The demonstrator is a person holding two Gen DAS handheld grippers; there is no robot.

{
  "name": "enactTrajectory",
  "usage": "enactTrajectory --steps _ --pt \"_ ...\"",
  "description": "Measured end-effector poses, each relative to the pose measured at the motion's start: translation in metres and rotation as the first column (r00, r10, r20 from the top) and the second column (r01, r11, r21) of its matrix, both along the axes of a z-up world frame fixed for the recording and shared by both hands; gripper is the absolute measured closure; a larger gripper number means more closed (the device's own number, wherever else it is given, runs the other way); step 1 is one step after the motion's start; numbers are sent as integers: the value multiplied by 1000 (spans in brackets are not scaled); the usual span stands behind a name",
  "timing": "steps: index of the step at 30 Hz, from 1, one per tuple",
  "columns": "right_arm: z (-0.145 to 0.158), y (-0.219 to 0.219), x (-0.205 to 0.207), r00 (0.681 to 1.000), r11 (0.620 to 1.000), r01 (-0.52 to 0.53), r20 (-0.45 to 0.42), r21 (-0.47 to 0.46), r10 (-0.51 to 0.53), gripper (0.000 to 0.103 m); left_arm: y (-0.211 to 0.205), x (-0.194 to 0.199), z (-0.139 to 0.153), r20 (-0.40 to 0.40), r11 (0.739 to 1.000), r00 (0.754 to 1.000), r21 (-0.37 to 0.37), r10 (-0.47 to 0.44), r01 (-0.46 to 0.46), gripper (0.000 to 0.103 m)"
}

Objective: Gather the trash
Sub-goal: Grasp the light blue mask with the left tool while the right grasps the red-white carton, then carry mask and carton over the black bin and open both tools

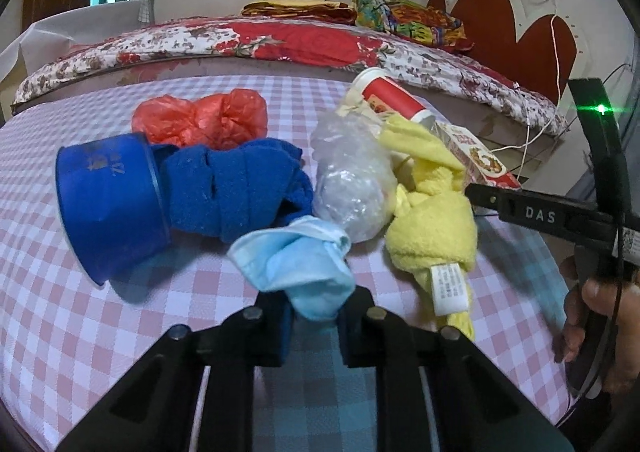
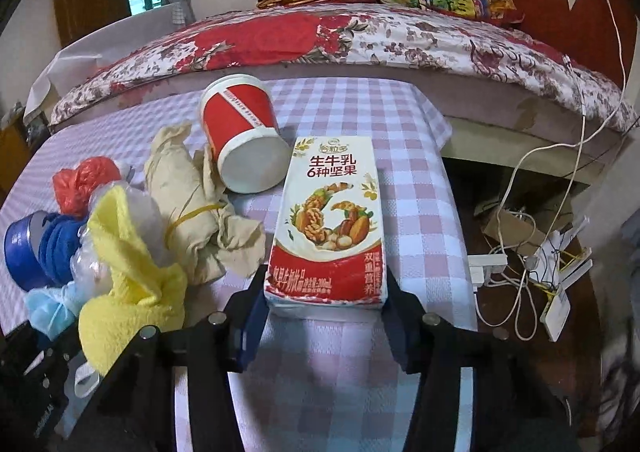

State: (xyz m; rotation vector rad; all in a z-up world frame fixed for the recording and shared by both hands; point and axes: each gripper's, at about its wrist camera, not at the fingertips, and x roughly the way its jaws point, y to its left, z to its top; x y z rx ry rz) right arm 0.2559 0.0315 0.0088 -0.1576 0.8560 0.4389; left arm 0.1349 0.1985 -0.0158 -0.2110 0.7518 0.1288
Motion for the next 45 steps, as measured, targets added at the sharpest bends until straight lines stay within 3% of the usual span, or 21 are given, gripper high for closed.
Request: enactTrajectory --steps 11,23,29,35,45 --pt "26 -34 -44 990 998 -63 128 2 62 50 -7 -27 19 65 1000 998 17 7 -8 86" --pt "36 -84 -74 988 1000 -27 153 -3 27 50 -37 -45 45 147 997 989 80 -15 3 86" --pt "33 -133 -89 988 999 43 150 -31 -38 50 -72 -36 53 165 992 980 81 -107 95 86" --pt "23 -188 -101 986 993 114 126 -30 -110 50 -125 -25 51 149 971 960 81 -236 226 86" --pt "-11 -263 -120 977 977 206 59 -51 -203 50 -216 -15 36 92 893 889 81 -449 443 86"
